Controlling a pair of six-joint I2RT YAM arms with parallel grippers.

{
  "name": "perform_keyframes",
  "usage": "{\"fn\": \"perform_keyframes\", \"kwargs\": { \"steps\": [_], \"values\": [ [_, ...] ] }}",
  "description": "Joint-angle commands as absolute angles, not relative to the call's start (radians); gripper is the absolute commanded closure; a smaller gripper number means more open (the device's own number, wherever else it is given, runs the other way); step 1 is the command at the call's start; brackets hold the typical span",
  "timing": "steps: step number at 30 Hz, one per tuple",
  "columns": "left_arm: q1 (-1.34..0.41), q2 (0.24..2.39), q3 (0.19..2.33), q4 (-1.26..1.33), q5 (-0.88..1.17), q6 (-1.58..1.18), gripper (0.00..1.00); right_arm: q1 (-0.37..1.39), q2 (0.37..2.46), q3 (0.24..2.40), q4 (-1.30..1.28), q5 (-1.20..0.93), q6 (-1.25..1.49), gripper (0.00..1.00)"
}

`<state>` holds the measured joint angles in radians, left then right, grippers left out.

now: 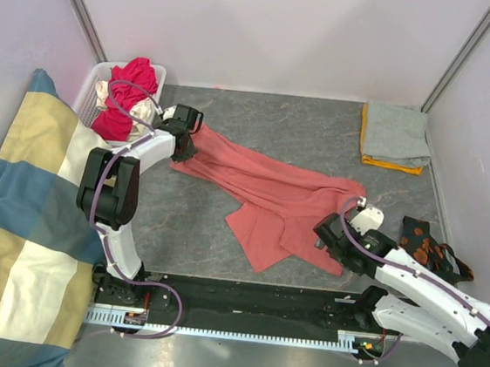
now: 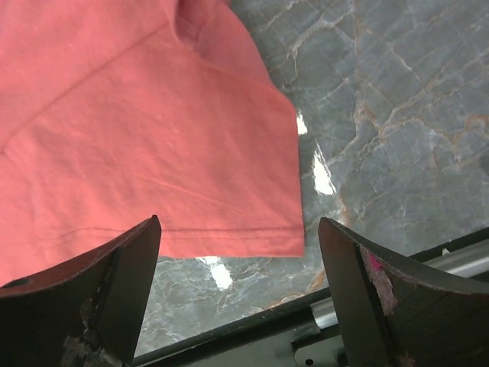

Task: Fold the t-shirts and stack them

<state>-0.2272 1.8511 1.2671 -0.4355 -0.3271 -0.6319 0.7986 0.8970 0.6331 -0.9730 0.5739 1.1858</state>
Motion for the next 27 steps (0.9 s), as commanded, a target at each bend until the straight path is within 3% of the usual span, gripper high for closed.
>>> {"fn": "perform_keyframes", "kwargs": {
  "steps": [1,5,9,16,27],
  "values": [
    [-0.204,1.870,1.319,-0.407,-0.293,-0.618,0.98,0.917,0.969,0.657,-1.061,0.708,1.420,0.09],
    [-0.189,1.870,1.318,-0.399,-0.272,-0.632,0.98,1.099,1.115,0.692,-1.153,0.782,1.644,0.09],
    [-0.184,1.871,1.316,-0.393,-0.253,-0.635,0.98,1.154,1.216,0.700,-1.161,0.785,1.776,0.11],
    [-0.161,1.865,1.309,-0.388,-0.252,-0.635,0.98,1.154,1.270,0.658,-1.057,0.772,1.753,0.12],
    [0.066,1.871,1.356,-0.388,-0.163,-0.646,0.98,1.154,1.311,0.692,-0.967,0.787,1.661,0.09]
  ]
}}
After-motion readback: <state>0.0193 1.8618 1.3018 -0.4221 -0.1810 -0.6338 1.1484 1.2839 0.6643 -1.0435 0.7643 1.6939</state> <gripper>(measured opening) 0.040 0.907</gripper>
